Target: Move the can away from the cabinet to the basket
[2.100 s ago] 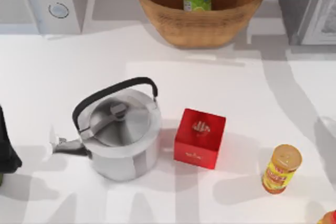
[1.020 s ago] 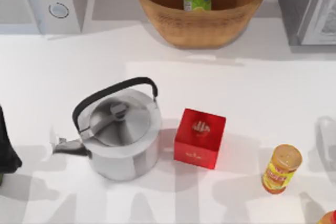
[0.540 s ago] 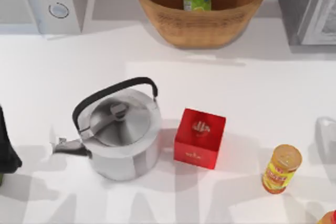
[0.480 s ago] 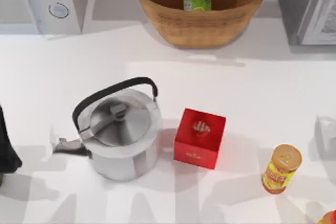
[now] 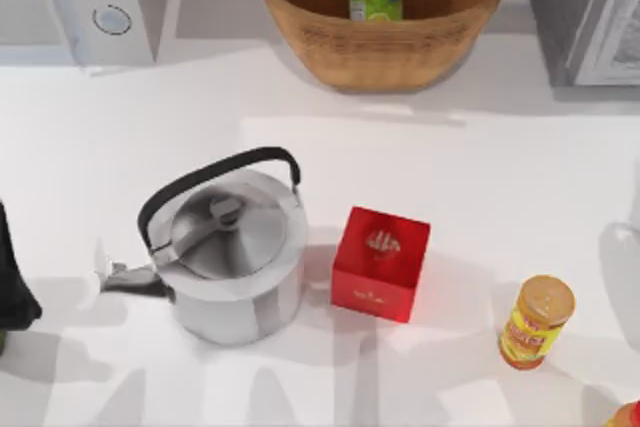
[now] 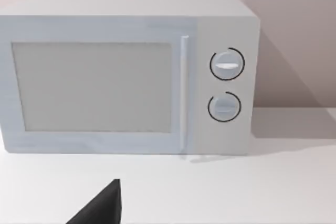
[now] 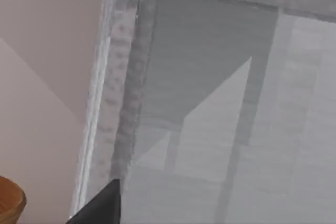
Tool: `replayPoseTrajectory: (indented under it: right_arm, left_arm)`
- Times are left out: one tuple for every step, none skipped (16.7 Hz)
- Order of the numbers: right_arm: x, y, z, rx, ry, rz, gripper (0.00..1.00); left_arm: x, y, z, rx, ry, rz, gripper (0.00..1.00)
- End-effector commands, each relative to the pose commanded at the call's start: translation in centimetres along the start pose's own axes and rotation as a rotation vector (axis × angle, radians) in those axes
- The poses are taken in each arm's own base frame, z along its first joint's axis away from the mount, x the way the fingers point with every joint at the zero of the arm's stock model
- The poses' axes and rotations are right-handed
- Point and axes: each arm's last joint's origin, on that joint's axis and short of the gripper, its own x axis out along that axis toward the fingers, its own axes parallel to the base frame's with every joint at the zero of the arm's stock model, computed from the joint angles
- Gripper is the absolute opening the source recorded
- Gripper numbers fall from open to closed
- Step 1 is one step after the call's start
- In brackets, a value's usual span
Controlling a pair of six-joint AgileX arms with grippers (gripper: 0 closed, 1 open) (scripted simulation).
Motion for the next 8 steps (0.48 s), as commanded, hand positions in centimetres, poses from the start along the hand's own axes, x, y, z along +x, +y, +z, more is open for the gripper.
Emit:
replayPoseTrajectory:
  right_arm:
    - [0.4,-1.4,-0.6,-0.011,0.014,0.0,1.0]
    - [0.5,-2.8,-1.4,-0.014,0.037,-0.002,1.0]
    - [0.5,-4.2,-2.4,-0.009,0.064,-0.006,1.0]
    - [0.3,-5.6,-3.5,0.003,0.094,-0.013,1.0]
    - [-0.1,-6.8,-4.7,0.021,0.123,-0.021,1.0]
    - [-0.7,-7.9,-5.9,0.043,0.151,-0.03,1.0]
    - [-1.3,-8.8,-7.1,0.066,0.176,-0.04,1.0]
    - [-2.0,-9.5,-8.1,0.091,0.198,-0.051,1.0]
  left_arm:
    - [0.0,0.0,0.0,0.0,0.0,0.0,1.0]
    - [0.0,0.0,0.0,0.0,0.0,0.0,1.0]
    - [0.0,0.0,0.0,0.0,0.0,0.0,1.0]
    - [0.0,0.0,0.0,0.0,0.0,0.0,1.0]
    - [0.0,0.0,0.0,0.0,0.0,0.0,1.0]
    - [0.0,0.0,0.0,0.0,0.0,0.0,1.0]
    - [0.0,0.0,0.0,0.0,0.0,0.0,1.0]
    - [0.0,0.0,0.0,0.0,0.0,0.0,1.0]
